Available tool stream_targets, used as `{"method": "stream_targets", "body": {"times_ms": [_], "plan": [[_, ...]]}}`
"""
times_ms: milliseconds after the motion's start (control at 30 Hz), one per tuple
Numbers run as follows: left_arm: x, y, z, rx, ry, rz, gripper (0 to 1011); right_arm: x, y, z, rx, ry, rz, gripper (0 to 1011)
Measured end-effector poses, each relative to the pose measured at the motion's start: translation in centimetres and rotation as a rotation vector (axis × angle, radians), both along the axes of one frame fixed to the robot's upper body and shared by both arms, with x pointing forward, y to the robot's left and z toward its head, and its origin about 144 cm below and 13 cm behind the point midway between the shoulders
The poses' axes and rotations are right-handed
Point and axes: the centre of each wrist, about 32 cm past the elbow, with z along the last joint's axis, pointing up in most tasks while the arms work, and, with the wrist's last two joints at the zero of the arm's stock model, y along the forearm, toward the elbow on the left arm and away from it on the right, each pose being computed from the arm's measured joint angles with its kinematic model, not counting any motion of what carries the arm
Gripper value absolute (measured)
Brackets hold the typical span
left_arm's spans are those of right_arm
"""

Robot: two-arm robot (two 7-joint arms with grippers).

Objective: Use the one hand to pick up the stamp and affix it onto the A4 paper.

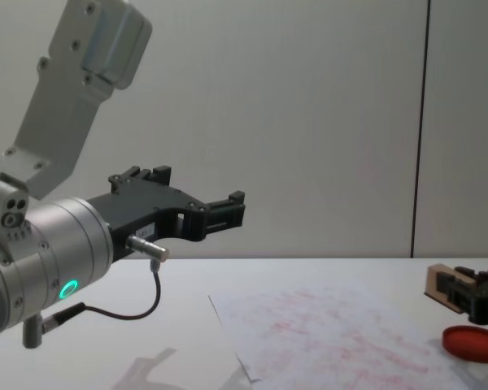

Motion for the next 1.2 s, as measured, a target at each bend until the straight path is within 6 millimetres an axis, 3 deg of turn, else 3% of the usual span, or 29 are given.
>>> {"method": "stream_targets", "body": {"times_ms": [800,1200], "plan": [[0.0,0.0,0.0,0.0,0.0,0.0,993,-3.8,0.7,-0.5,0.016,0.082,0.047,220],[0.0,0.0,0.0,0.0,0.0,0.0,993,-4.7,0.6,-1.1,0.013,0.122,0.038,220]]}}
